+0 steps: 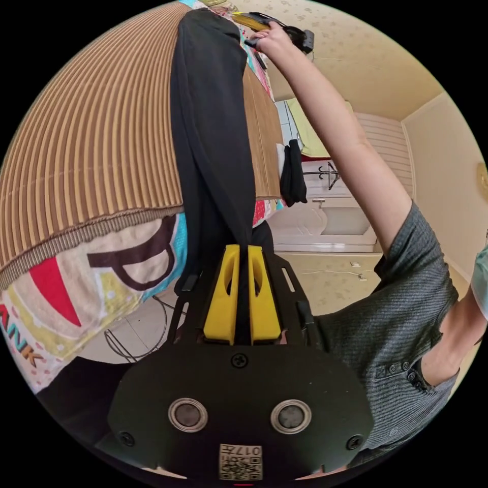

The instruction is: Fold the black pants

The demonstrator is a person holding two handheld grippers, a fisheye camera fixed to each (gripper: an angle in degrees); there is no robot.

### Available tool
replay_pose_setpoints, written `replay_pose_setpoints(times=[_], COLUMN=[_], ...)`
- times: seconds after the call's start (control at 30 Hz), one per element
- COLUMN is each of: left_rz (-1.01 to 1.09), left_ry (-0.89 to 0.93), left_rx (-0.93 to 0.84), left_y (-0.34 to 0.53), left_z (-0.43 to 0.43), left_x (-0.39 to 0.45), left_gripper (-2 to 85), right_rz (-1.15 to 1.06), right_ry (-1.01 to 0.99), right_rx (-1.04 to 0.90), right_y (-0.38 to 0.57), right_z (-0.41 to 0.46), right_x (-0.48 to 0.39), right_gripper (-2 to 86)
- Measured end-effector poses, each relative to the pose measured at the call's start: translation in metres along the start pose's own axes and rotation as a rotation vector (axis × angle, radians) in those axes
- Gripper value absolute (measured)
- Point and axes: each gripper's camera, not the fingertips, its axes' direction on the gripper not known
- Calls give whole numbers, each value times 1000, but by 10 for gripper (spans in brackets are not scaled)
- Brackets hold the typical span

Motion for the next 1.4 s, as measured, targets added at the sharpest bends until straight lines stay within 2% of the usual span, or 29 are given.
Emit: replay_pose_setpoints(times=[0.17,0.27,0.37,0.43,0.5,0.57,0.63,0.77,0.87,1.0,1.23,1.33,1.4], left_rz=[-13,17,104,279,284,179,-25,-74,-56,81,19,24,24], left_ry=[18,-34,-81,215,336,190,-134,-70,-163,-211,-325,-376,-390], left_rx=[29,-26,-111,-109,-81,-101,-93,22,33,174,93,84,85], left_y=[2,-9,-20,-17,-10,-3,8,27,37,55,54,54,56], left_z=[2,17,34,22,7,7,19,27,30,18,47,55,59], left_x=[-11,-3,16,30,22,6,-16,-20,-3,35,35,39,40], left_gripper=[62,68,27,16,14,17,29,40,39,8,-3,-4,-4], right_rz=[-66,-107,-68,-14,30,59,84,136,151,133,24,-11,-8], right_ry=[-73,-7,74,61,-15,-76,-119,-142,-119,-92,34,66,174], right_rx=[-12,-38,-67,-77,-62,-79,-97,-193,-237,-221,-135,-179,-195], right_y=[113,203,280,320,368,398,423,455,465,475,496,500,497], right_z=[-54,-96,-138,-165,-197,-208,-210,-182,-163,-164,-180,-169,-163], right_x=[19,34,56,69,81,89,97,107,105,101,70,59,60], right_gripper=[36,41,46,50,57,64,72,86,88,87,74,76,63])
